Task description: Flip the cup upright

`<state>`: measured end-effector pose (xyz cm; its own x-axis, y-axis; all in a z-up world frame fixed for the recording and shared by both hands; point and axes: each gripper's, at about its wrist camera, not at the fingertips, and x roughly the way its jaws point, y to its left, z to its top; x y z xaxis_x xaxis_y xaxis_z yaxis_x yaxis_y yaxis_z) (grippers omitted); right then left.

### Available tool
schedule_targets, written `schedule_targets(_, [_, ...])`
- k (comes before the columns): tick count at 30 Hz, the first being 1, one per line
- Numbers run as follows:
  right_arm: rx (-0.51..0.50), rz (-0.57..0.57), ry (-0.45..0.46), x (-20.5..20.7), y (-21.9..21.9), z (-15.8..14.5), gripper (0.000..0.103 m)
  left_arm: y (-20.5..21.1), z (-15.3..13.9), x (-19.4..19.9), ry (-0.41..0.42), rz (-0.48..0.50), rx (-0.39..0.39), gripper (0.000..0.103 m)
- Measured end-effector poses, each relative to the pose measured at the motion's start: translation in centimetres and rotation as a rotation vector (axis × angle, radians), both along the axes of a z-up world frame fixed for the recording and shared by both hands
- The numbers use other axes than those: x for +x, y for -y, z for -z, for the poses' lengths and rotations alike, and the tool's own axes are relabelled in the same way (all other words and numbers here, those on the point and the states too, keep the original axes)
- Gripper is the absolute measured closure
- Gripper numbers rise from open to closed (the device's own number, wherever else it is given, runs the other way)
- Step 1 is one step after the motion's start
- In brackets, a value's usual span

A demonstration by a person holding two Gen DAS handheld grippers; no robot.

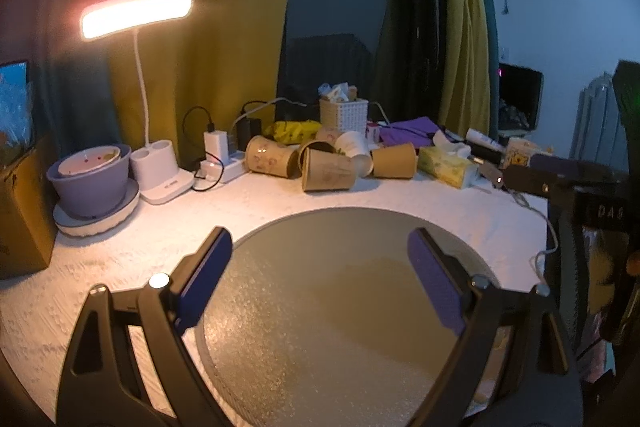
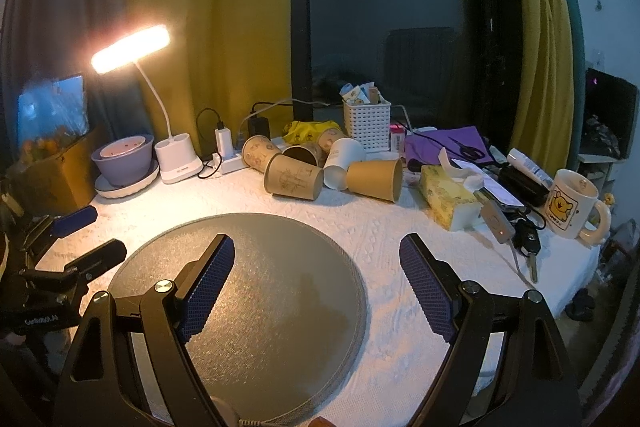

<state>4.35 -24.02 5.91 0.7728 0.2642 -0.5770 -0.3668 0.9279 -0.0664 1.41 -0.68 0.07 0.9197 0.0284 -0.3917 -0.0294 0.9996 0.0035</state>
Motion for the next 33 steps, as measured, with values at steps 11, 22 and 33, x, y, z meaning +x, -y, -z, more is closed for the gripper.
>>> schedule_targets(11, [0.047, -0.042, -0.049, 4.7, 3.9, 2.1, 0.016, 3.5, -2.3, 6.7, -0.103, 0.066, 0.128, 0.013])
schedule_targets(22, [0.047, -0.126, -0.154, 11.6, 6.5, 4.5, 0.022, 9.1, -1.9, 17.6, -0.248, 0.197, 0.376, 0.013])
schedule_targets(33, [0.080, -0.087, -0.243, 17.2, 8.8, 6.7, 0.022, 11.9, 0.4, 28.7, -0.348, 0.349, 0.560, 0.013])
